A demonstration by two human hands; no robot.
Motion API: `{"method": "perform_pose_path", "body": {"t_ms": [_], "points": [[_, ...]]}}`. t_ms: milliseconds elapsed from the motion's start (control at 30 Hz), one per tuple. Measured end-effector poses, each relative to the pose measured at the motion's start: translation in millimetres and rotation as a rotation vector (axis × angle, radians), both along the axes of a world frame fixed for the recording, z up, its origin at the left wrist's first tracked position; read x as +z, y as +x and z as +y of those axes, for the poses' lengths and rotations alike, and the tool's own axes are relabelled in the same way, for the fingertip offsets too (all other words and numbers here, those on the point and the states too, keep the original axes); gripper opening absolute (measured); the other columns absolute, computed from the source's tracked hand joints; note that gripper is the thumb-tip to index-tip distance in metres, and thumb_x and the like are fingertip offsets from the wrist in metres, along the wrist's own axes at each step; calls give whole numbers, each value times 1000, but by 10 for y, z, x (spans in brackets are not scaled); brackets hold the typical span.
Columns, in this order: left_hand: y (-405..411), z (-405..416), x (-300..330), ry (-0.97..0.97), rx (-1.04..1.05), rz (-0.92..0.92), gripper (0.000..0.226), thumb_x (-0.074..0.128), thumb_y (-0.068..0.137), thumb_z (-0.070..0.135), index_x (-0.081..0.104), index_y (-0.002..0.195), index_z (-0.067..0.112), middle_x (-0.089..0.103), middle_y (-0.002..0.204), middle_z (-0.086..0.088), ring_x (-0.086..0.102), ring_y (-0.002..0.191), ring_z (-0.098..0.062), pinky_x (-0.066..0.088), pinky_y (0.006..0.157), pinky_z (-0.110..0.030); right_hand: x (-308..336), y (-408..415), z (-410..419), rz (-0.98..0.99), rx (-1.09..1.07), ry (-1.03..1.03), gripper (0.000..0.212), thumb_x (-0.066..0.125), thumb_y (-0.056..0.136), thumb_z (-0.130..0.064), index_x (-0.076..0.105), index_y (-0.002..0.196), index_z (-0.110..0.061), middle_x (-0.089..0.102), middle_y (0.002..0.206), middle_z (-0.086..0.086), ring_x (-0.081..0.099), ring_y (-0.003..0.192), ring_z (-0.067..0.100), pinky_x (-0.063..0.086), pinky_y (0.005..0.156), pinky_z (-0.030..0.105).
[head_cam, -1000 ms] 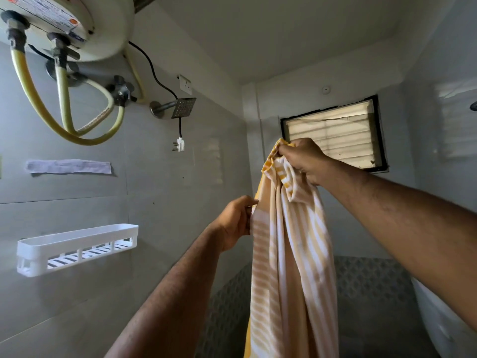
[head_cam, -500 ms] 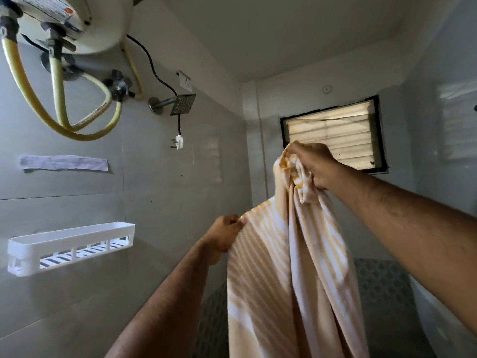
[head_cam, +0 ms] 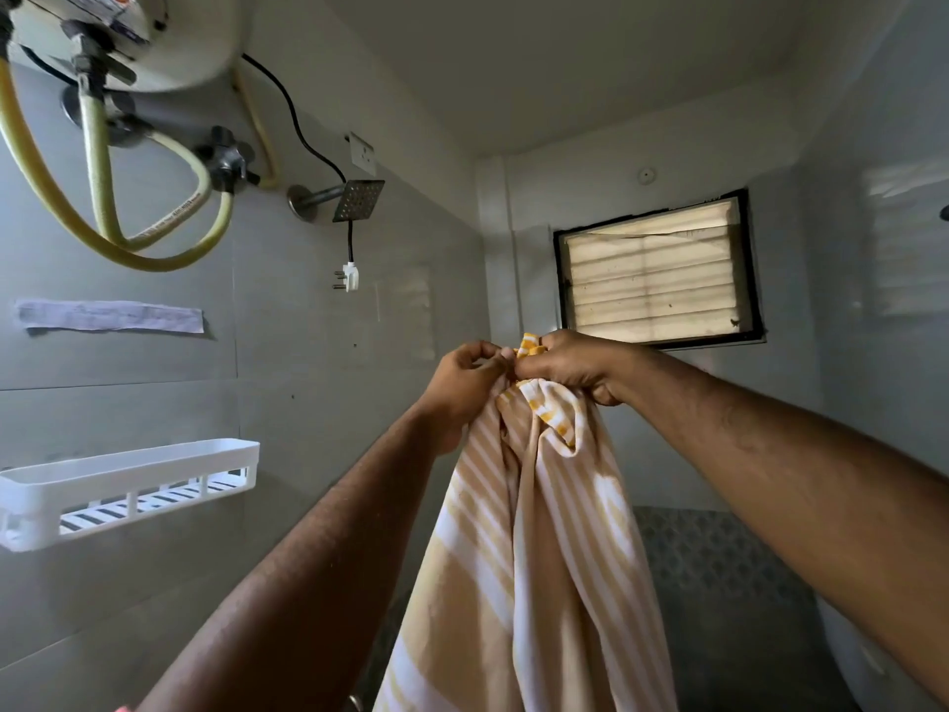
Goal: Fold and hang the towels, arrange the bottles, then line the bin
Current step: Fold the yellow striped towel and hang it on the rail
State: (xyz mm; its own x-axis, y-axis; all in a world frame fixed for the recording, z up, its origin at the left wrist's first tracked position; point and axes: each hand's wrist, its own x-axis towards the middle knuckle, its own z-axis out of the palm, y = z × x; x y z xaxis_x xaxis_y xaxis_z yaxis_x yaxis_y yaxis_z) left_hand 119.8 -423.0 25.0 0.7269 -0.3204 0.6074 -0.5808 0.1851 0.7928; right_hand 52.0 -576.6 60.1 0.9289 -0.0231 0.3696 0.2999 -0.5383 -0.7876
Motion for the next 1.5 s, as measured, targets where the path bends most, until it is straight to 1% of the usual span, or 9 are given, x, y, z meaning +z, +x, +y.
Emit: {"method": "perform_pose_path", "body": {"t_ms": [233, 467, 700, 800, 867, 1167, 1267, 1367, 1500], "points": [[64, 99, -159, 129, 56, 93, 28, 71, 96, 39, 61, 78, 21, 57, 64, 0, 50, 53, -13, 36, 50, -20, 60, 147, -110, -248, -344, 180, 20, 74, 86, -28, 74, 91, -9, 77, 91, 9, 73, 79, 22, 57, 74, 31], [155, 340, -359, 372, -28, 111, 26, 74, 93, 40, 65, 79, 21, 62, 77, -5, 56, 65, -17, 44, 57, -24, 162, 24, -271, -494, -655, 304, 23, 73, 72, -34, 64, 69, -12, 70, 72, 2, 69, 75, 26, 58, 73, 38], [96, 202, -270, 71, 93, -22, 23, 68, 99, 31, 64, 82, 15, 62, 72, -3, 55, 68, -17, 46, 61, -28, 76, -139, -184, -186, -150, 195, 24, 65, 90, -9, 55, 69, -16, 55, 58, 3, 55, 48, 14, 46, 47, 19], [-42, 88, -112, 45, 6, -45, 20, 67, 100, 31, 69, 93, 12, 68, 85, -11, 61, 78, -22, 51, 71, -37, 16, -127, -126, -71, 68, 104, 7, 63, 92, -8, 70, 94, -8, 69, 77, 11, 65, 69, 20, 53, 68, 27], [-111, 21, -51, 71, -47, -57, 16, 65, 102, 26, 68, 92, 14, 69, 88, -12, 63, 79, -22, 52, 71, -34, -4, -102, -98, 34, 182, 59, 27, 65, 87, -12, 70, 113, -8, 73, 90, 12, 69, 81, 20, 56, 77, 31], [-243, -2, -85, 148, 14, 54, 39, 63, 101, 43, 67, 70, 20, 66, 66, 0, 58, 51, -11, 42, 47, -20, -21, -43, -138, -40, -150, 101, 40, 88, 70, -41, 71, 93, -13, 78, 88, 9, 75, 78, 22, 59, 75, 34], [-176, 85, -174, 270, -1, 90, 30, 67, 96, 48, 70, 89, 19, 66, 76, -4, 58, 64, -19, 42, 55, -23, -22, 18, -208, -168, -289, 346, 35, 83, 81, -30, 68, 100, -4, 77, 88, 13, 75, 76, 25, 63, 74, 36], [-111, 204, -246, 305, 0, 113, 29, 72, 93, 46, 69, 78, 21, 66, 72, -1, 57, 63, -18, 41, 55, -23, -5, 7, -316, -307, -387, 518, 41, 90, 71, -32, 56, 77, -10, 76, 91, 15, 76, 85, 30, 63, 86, 48], [-24, 337, -349, 316, 14, 94, 27, 76, 93, 36, 69, 71, 21, 67, 71, 1, 59, 61, -12, 45, 58, -22, 40, -83, -414, -327, -468, 449, 22, 77, 64, -22, 56, 67, -16, 64, 70, 8, 66, 69, 26, 55, 66, 36]]}}
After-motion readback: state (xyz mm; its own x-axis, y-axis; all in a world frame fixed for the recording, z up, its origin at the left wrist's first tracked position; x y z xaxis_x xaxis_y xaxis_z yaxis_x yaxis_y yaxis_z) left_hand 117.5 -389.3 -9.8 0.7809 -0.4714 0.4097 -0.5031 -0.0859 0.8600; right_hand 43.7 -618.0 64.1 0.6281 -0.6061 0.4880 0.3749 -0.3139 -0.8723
